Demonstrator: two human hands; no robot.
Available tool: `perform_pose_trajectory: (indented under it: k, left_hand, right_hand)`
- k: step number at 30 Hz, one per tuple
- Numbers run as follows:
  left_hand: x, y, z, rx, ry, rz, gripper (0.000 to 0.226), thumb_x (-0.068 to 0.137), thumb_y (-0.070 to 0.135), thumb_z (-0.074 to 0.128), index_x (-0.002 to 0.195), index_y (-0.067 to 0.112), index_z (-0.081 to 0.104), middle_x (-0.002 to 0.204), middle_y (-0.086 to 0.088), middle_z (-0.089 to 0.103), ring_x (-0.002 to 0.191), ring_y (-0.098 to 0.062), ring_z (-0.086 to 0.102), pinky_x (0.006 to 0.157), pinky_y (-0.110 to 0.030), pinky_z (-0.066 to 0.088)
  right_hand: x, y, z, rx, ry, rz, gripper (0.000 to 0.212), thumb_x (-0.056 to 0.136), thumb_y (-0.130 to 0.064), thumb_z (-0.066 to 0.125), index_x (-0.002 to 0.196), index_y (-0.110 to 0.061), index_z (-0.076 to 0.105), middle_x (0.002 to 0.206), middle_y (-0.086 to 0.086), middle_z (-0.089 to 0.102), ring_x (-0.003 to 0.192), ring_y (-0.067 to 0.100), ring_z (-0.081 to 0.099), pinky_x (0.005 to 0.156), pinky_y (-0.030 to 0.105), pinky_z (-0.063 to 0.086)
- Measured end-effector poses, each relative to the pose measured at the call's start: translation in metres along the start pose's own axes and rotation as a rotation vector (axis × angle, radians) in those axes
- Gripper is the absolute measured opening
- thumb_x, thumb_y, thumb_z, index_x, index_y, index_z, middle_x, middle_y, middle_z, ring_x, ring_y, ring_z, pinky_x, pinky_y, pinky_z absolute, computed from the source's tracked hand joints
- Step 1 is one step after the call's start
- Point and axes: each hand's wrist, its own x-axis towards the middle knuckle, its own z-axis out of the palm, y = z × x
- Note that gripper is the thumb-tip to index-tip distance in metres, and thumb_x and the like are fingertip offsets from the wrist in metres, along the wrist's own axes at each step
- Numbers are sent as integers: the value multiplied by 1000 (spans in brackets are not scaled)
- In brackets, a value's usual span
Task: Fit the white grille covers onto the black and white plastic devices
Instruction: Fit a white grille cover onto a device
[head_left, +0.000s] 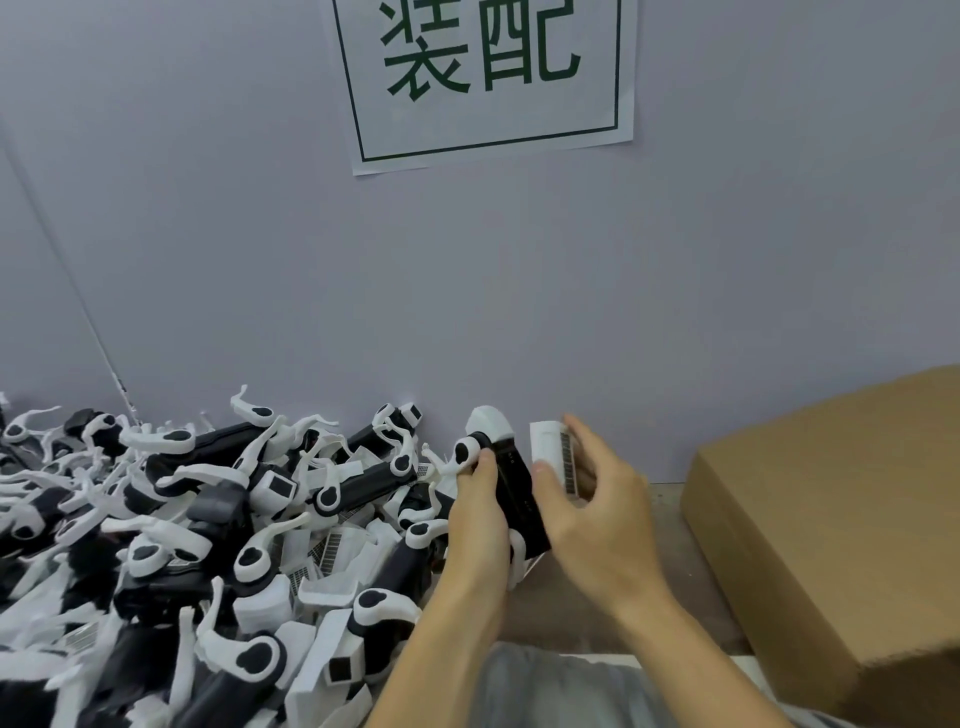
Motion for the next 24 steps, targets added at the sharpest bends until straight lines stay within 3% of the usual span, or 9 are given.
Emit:
perform_pose_trajectory:
  k: [2,4,6,9,11,15,17,20,24]
  left_hand:
    - [0,1,1,-2,-7,-4,38,103,43,45,127,20,62,113,-12,73,98,-24,72,84,-39,59]
    - [-2,1,4,-13,-43,45,37,103,37,49,129,13,60,105,-10,74,86,-19,74,67,-28,60]
    - [-2,-4,4,104,-61,141,32,101,30,55,130,18,58,101,2,76,87,-8,74,67,-19,56]
    - [0,-8,1,202,-47,192,28,101,27,56,128,24,60,105,6,76,96,-7,72,83,-26,58]
    - [-1,-5,-1,127,-84,149,21,101,21,56,121,18,64,102,-3,77,94,-16,74,80,-31,60]
    - [-2,-3,-3,124,-80,207,14,98,17,60,103,11,71,91,-11,77,84,-25,76,63,-29,59]
    - [-1,-2,-3,105,-72,189,14,98,16,60,98,7,71,85,-14,76,74,-27,75,59,-35,60]
    - [-1,0,-2,166,-75,176,16,100,17,57,98,9,71,88,-13,77,82,-27,75,74,-44,61]
    - [-3,-6,1,421,17,305,19,103,17,53,96,16,70,90,-4,76,89,-21,73,83,-40,59]
  right_hand:
    - [1,1,-6,-41,-128,-33,43,89,-27,65,131,-34,60,93,-20,71,93,-5,66,80,12,52]
    - [-2,-2,-4,-118,-276,-101,35,88,-28,61,121,-40,56,91,-16,73,86,5,70,74,25,57]
    - [-5,1,1,-129,-280,-125,39,89,-24,59,126,-36,56,93,-16,73,85,3,69,73,25,56]
    - [-2,5,-1,-98,-330,-72,55,91,-27,58,144,-37,47,112,-20,71,104,-2,66,89,23,54]
    - [2,7,-6,114,-379,50,40,95,-25,60,130,-44,55,108,-22,73,105,-1,67,87,20,55]
    - [6,8,-10,449,-427,332,22,98,-10,56,107,-14,75,102,11,76,99,28,73,82,37,60]
    - [9,6,-14,544,-450,402,26,101,-15,51,105,-8,76,102,17,76,93,29,74,73,34,59]
    - [13,5,-16,496,-346,416,26,100,-22,56,103,-6,77,96,11,78,90,25,75,66,24,57]
    - [11,7,-6,378,-115,379,10,92,-12,69,94,-7,77,80,2,78,74,13,76,59,17,54]
